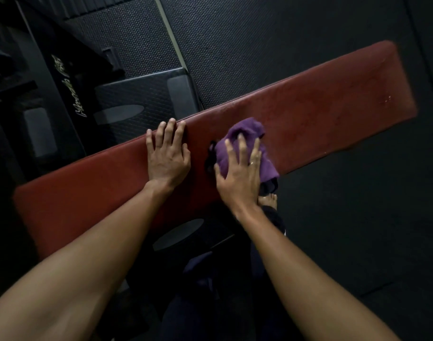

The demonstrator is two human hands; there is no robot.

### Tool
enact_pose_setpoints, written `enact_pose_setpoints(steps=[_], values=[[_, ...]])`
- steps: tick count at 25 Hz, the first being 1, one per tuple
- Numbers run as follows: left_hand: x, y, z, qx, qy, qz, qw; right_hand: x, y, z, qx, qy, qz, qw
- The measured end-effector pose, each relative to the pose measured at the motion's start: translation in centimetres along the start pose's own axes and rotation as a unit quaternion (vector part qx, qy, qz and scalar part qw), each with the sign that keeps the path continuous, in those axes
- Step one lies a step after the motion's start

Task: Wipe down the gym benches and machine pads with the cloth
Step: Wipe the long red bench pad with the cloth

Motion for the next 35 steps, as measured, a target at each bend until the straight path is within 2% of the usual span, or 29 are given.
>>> enact_pose_setpoints(steps=[2,3,6,8,10,13,16,17,19,21,23,25,28,31,33,35], values=[[-0.7,0.1,-1.7,0.012,0.000,0.004,1.000,-1.3,-0.3,2.5,0.024,-0.096,0.021,0.995],[-1.0,0.1,-2.6,0.025,-0.002,0.008,1.000,-2.7,-0.8,2.7,0.026,-0.116,0.030,0.992],[-2.0,0.7,-4.7,0.054,-0.008,0.008,0.998,-5.7,-2.2,-1.0,0.006,-0.053,0.059,0.997],[-2.2,1.0,-5.2,0.036,-0.012,-0.012,0.999,-4.4,-2.0,-5.3,-0.005,0.004,0.032,0.999],[-2.1,1.4,-5.3,0.015,-0.013,-0.025,0.999,-0.7,-1.0,-8.2,0.004,0.019,0.003,1.000],[-2.0,1.6,-5.2,0.005,-0.004,-0.029,1.000,2.2,-0.1,-7.4,0.022,-0.078,-0.013,0.997],[-2.0,1.3,-5.4,-0.006,-0.008,-0.031,0.999,-1.9,-1.3,-5.3,0.059,-0.222,0.020,0.973],[-2.1,1.4,-5.4,-0.003,-0.011,-0.032,0.999,-3.9,-2.2,-5.8,0.069,-0.235,0.042,0.969],[-2.2,1.4,-5.3,0.006,-0.017,-0.033,0.999,-6.2,-3.6,-8.7,0.076,-0.162,0.050,0.983],[-2.2,1.4,-5.4,0.009,-0.021,-0.038,0.999,-4.2,-3.3,-12.1,0.080,-0.072,0.034,0.994],[-2.0,1.5,-5.5,0.010,-0.020,-0.041,0.999,0.5,-1.9,-13.9,0.099,-0.078,0.032,0.991],[-1.9,1.6,-5.5,0.009,-0.023,-0.039,0.999,3.2,-1.0,-14.7,0.119,-0.141,0.045,0.982],[-2.1,1.3,-5.5,0.012,-0.023,-0.040,0.999,-0.7,-2.8,-16.0,0.091,-0.193,0.071,0.974],[-2.2,1.2,-5.4,0.021,-0.024,-0.039,0.999,-4.7,-5.1,-17.2,0.041,-0.116,0.063,0.990],[-2.2,1.2,-5.5,0.017,-0.027,-0.042,0.999,-2.4,-3.9,-17.0,0.028,-0.048,0.065,0.996],[-2.1,1.4,-5.6,0.016,-0.022,-0.036,0.999,1.9,-1.9,-15.9,0.057,-0.052,0.061,0.995]])
Point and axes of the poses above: each hand's wrist, its own z-axis away from the middle knuckle, its own y-axis out of the palm, x = y × z, the point moved 4 cm from there along -z, towards the middle knuckle, and after that the axes turned 2 degrees about -y, right-handed, at the moved point
